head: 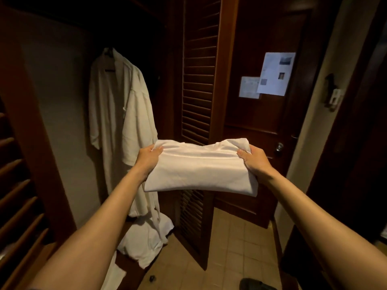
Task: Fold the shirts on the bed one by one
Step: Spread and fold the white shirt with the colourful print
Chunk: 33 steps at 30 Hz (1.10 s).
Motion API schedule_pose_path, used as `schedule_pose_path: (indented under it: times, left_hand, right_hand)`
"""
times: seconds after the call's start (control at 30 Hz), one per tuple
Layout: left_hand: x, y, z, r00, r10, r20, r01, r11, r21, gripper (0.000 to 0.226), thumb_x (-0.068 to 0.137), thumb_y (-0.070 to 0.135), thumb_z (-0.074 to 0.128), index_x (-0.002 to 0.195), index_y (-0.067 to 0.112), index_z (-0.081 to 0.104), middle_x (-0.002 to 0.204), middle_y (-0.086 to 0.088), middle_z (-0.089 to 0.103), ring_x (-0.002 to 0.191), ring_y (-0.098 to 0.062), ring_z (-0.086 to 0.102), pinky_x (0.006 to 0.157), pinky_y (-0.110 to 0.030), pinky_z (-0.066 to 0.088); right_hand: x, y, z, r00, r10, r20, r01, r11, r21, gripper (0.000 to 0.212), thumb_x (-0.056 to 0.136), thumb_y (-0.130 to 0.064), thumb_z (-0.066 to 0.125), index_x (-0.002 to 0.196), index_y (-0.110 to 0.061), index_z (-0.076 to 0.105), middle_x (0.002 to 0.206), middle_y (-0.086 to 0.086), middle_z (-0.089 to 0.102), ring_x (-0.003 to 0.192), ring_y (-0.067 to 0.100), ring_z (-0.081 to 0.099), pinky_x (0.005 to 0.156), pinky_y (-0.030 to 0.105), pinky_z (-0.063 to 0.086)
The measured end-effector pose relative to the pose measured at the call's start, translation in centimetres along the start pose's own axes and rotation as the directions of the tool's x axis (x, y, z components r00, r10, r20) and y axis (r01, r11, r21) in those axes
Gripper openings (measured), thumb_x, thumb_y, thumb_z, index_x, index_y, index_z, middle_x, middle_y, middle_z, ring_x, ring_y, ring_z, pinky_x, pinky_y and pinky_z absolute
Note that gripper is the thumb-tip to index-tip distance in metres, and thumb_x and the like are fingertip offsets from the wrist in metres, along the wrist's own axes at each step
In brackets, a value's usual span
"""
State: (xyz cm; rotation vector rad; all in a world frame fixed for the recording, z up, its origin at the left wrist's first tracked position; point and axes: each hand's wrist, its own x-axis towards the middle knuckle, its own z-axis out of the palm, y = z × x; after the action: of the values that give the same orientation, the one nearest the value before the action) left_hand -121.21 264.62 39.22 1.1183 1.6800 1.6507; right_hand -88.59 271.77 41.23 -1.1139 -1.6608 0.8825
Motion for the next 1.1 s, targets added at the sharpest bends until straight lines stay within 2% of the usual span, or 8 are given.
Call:
schedule_pose_path:
  times: [0.3, 0.43, 0.57, 0.67, 0.83, 0.97, 1.03, 1.1]
  left_hand:
    - [16.1, -4.2, -0.1, 0.996, -0.040, -0.077, 0.039, 0.999, -0.013, 0.012, 0.099, 0.024, 0.059, 0.097, 0.028, 0.070, 0.094, 0.010, 0.071, 0.085, -0.008, 0.067, 0.070, -0.025, 0.052]
    - [20.1, -6.8, -5.1, 0.971, -0.062, -0.230, 0.062, 0.998, -0.009, 0.016, 0.100, 0.023, 0.058, 0.091, 0.026, 0.071, 0.090, 0.007, 0.073, 0.085, -0.013, 0.068, 0.078, -0.031, 0.053]
    - [21.6, -9.9, -12.0, 0.901, -0.087, -0.424, 0.113, 0.993, 0.037, 0.014, 0.100, 0.032, 0.057, 0.104, 0.029, 0.069, 0.097, 0.010, 0.074, 0.083, -0.006, 0.070, 0.068, -0.023, 0.055]
    - [21.7, -12.3, -17.0, 0.805, -0.121, -0.581, 0.184, 0.982, 0.050, 0.035, 0.099, 0.037, 0.057, 0.128, 0.019, 0.065, 0.116, 0.004, 0.070, 0.105, -0.016, 0.066, 0.094, -0.036, 0.054]
    - [19.6, -15.9, -22.2, 0.593, -0.141, -0.792, 0.265, 0.964, 0.027, 0.030, 0.101, 0.036, 0.054, 0.126, 0.022, 0.065, 0.094, 0.023, 0.062, 0.091, -0.001, 0.059, 0.077, -0.022, 0.044]
    - [17.7, -19.8, -24.0, 0.385, -0.155, -0.910, 0.343, 0.939, -0.015, 0.029, 0.102, 0.025, 0.054, 0.123, 0.008, 0.067, 0.103, 0.002, 0.067, 0.104, -0.021, 0.061, 0.084, -0.025, 0.044]
    - [16.7, -23.3, -24.7, 0.342, -0.272, -0.899, 0.408, 0.905, -0.119, 0.035, 0.104, 0.021, 0.050, 0.128, -0.001, 0.061, 0.101, -0.013, 0.064, 0.114, -0.039, 0.059, 0.097, -0.045, 0.045]
    - [15.8, -27.8, -25.0, 0.212, -0.357, -0.910, 0.501, 0.839, -0.213, 0.041, 0.104, 0.023, 0.048, 0.133, -0.005, 0.054, 0.098, -0.019, 0.060, 0.122, -0.049, 0.050, 0.103, -0.052, 0.038]
  right_hand:
    - [17.7, 4.3, 9.3, 0.993, 0.005, 0.121, -0.008, 0.999, 0.031, 0.018, 0.096, -0.024, 0.056, 0.108, -0.028, 0.069, 0.103, -0.002, 0.073, 0.092, 0.017, 0.070, 0.079, 0.037, 0.056]
    - [23.8, 3.9, 17.5, 0.966, -0.066, 0.251, 0.047, 0.995, 0.083, 0.020, 0.097, -0.024, 0.056, 0.109, -0.031, 0.069, 0.098, -0.008, 0.073, 0.085, 0.009, 0.071, 0.071, 0.029, 0.052]
    - [28.6, 3.6, 28.5, 0.897, -0.147, 0.417, 0.089, 0.984, 0.157, 0.019, 0.097, -0.021, 0.056, 0.102, -0.032, 0.070, 0.097, -0.006, 0.074, 0.090, 0.013, 0.070, 0.077, 0.033, 0.055]
    - [30.7, 3.6, 37.3, 0.826, -0.188, 0.531, 0.065, 0.968, 0.242, 0.018, 0.097, -0.017, 0.059, 0.104, -0.029, 0.070, 0.101, -0.004, 0.074, 0.094, 0.015, 0.069, 0.081, 0.033, 0.054]
    - [32.1, 3.1, 50.4, 0.653, -0.238, 0.719, 0.021, 0.954, 0.298, 0.012, 0.097, -0.021, 0.060, 0.103, -0.025, 0.070, 0.094, -0.007, 0.074, 0.086, 0.009, 0.068, 0.071, 0.024, 0.052]
    - [31.1, 4.1, 58.7, 0.513, -0.259, 0.818, -0.014, 0.951, 0.310, 0.015, 0.098, -0.024, 0.060, 0.110, -0.025, 0.069, 0.093, -0.016, 0.073, 0.081, -0.004, 0.067, 0.065, 0.011, 0.049]
    - [29.8, 6.3, 62.3, 0.464, -0.246, 0.851, -0.025, 0.957, 0.290, 0.017, 0.098, -0.025, 0.060, 0.113, -0.025, 0.069, 0.093, -0.020, 0.072, 0.083, -0.007, 0.066, 0.066, 0.007, 0.048]
    - [28.2, 9.8, 65.7, 0.410, -0.207, 0.889, -0.029, 0.971, 0.239, 0.017, 0.098, -0.027, 0.060, 0.113, -0.026, 0.068, 0.092, -0.019, 0.072, 0.087, -0.002, 0.067, 0.070, 0.011, 0.049]
